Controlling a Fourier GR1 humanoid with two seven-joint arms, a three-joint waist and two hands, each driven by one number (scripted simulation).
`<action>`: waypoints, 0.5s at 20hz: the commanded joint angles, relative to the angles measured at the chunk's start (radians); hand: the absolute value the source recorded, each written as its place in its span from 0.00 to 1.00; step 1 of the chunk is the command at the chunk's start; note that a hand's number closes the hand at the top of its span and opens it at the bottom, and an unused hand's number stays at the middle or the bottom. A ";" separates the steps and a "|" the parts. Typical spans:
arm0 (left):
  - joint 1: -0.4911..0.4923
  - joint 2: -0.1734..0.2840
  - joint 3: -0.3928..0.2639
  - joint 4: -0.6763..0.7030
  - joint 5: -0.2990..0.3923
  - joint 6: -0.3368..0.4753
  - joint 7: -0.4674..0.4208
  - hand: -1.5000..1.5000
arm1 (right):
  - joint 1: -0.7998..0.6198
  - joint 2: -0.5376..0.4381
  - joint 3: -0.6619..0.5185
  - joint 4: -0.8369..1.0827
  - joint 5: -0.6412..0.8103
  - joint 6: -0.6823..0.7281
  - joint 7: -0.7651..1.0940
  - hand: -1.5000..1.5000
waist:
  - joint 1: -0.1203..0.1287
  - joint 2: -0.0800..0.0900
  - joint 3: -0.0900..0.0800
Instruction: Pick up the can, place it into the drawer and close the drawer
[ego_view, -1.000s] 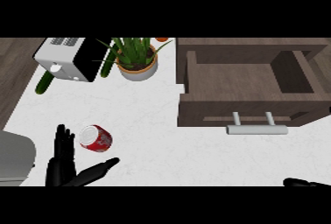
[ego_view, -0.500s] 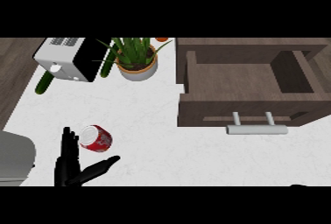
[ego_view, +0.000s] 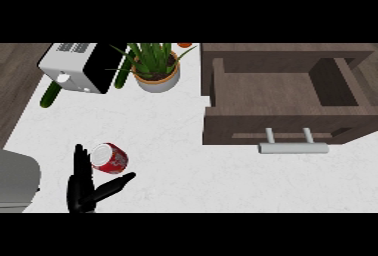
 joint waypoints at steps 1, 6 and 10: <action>-0.109 0.044 0.073 0.187 0.035 -0.045 -0.074 0.00 | 0.007 0.038 0.043 -0.004 0.059 0.000 -0.026 0.00 | -0.001 0.000 0.000; -0.145 0.055 0.072 0.248 0.042 -0.079 -0.125 0.00 | -0.057 0.005 -0.014 0.028 0.012 0.000 0.021 0.00 | 0.000 0.000 0.000; -0.221 0.051 0.057 0.297 0.030 -0.081 -0.109 0.00 | 0.068 0.076 0.046 -0.085 0.037 0.021 -0.005 0.00 | -0.004 0.000 0.000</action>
